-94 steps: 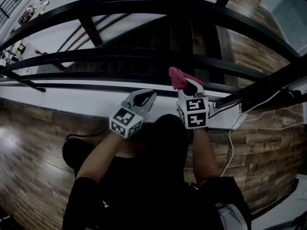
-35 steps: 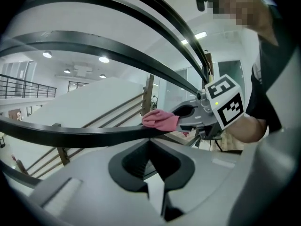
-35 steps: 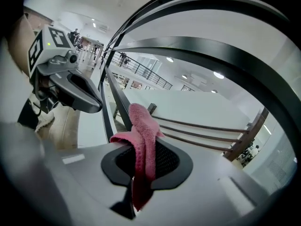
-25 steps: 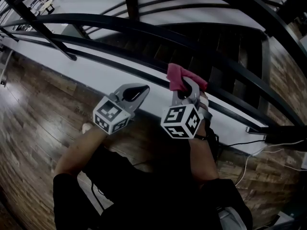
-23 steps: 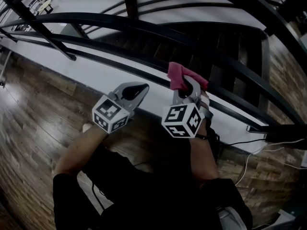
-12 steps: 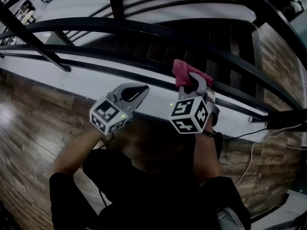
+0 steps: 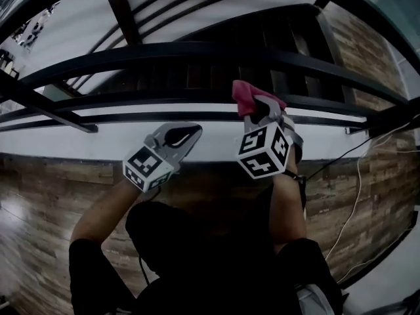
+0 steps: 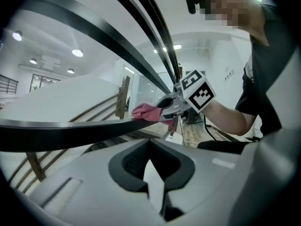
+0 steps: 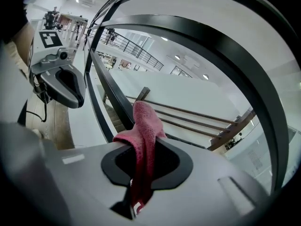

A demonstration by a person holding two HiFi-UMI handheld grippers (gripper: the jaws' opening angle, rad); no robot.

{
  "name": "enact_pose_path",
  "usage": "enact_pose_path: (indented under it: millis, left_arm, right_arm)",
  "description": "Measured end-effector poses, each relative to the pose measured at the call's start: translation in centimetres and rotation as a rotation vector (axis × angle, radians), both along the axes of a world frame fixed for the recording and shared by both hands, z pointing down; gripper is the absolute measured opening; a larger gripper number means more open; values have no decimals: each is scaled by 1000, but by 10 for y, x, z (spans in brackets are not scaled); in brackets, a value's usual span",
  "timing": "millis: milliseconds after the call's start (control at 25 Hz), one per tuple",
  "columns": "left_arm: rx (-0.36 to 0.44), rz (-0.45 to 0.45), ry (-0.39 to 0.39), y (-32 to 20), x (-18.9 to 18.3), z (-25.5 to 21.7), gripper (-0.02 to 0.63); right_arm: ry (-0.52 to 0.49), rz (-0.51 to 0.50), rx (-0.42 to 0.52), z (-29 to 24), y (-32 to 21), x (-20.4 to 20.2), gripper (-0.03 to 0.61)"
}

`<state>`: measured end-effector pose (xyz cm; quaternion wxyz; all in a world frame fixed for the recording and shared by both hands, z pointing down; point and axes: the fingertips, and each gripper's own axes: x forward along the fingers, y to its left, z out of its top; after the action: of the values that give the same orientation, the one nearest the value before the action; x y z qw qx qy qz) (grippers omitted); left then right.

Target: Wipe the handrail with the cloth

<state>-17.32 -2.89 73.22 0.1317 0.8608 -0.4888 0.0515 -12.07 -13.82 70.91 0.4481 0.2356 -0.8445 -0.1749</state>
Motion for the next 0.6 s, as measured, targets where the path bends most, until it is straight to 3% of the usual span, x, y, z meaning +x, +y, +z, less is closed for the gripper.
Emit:
enact_pose_path:
  millis: [320,600]
  left_arm:
    - [29,-10,41,22,-28,17,0]
    - [15,-72,19,26,-47,26,0]
  right_arm:
    - [22,15,29,2,15,-29,43]
    - [47,-29,38,0,30,-53,43]
